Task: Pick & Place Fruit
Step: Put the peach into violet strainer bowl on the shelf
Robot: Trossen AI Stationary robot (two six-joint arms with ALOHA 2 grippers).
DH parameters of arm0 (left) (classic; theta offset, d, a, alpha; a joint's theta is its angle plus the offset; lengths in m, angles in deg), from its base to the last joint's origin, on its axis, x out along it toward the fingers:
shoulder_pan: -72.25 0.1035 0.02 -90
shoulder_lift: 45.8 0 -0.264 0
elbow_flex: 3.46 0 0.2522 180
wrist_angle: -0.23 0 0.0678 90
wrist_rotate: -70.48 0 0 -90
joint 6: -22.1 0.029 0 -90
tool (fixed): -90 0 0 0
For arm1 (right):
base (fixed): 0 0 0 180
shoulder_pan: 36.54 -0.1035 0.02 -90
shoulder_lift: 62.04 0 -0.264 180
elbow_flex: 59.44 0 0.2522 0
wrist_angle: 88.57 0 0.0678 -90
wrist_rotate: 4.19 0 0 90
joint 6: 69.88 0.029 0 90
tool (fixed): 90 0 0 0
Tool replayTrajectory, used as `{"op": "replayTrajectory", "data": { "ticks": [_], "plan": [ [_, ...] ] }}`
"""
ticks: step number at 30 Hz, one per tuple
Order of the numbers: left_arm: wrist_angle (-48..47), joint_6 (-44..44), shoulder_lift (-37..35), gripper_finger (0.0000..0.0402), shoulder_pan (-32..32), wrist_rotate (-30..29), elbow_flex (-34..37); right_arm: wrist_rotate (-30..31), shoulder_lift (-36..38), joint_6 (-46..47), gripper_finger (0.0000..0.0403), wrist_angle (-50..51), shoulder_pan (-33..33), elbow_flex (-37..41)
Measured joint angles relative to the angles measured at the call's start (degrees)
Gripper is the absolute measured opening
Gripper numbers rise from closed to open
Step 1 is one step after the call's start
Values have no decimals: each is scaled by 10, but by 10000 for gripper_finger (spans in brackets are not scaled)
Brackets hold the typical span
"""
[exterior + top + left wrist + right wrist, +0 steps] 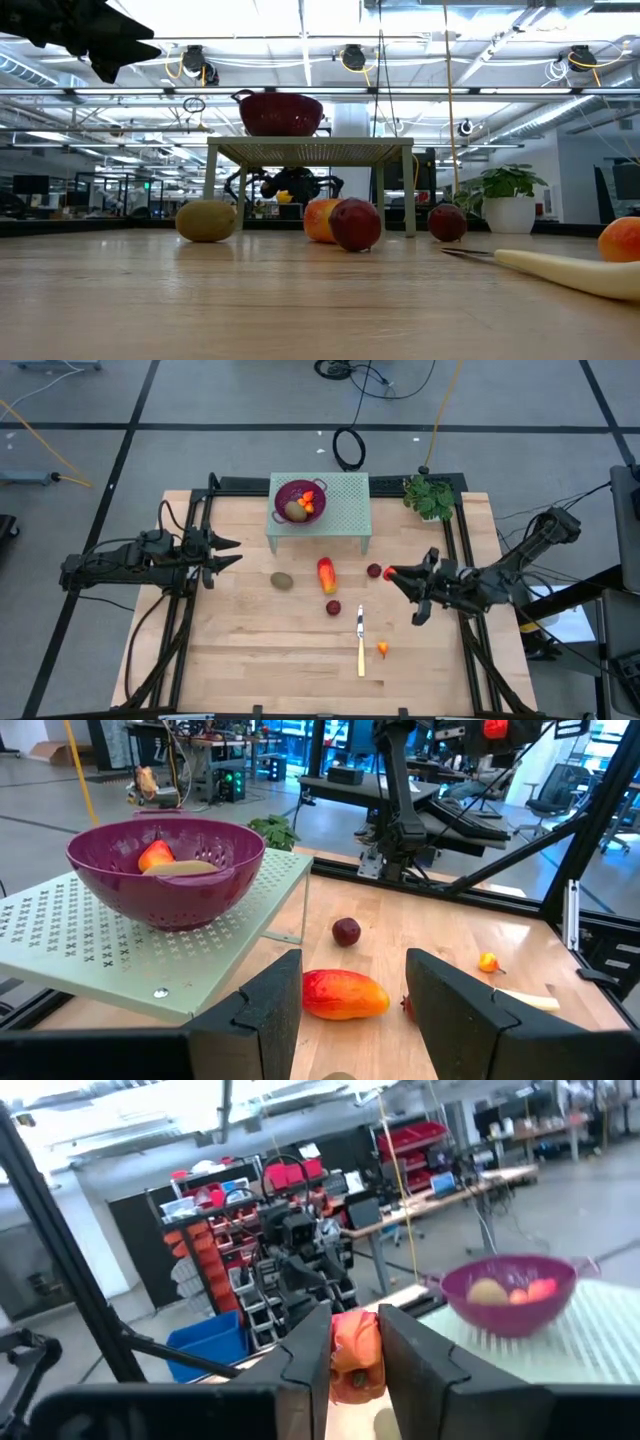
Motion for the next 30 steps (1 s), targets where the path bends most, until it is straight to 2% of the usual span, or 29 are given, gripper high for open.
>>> {"op": "replayTrajectory", "data": {
  "ticks": [6,16,25,30],
  "plan": [
    [0,0,0,182,0,0,0,-107,0,-77,70,-6,96,0],
    [1,-3,1,182,0,-1,0,-332,-2,-236,70,-6,280,0],
    [0,-17,1,182,0,-50,0,-414,-10,-471,70,-5,378,0],
    [0,-21,1,182,0,-50,0,-456,-10,-525,70,-18,422,0]
  ]
}}
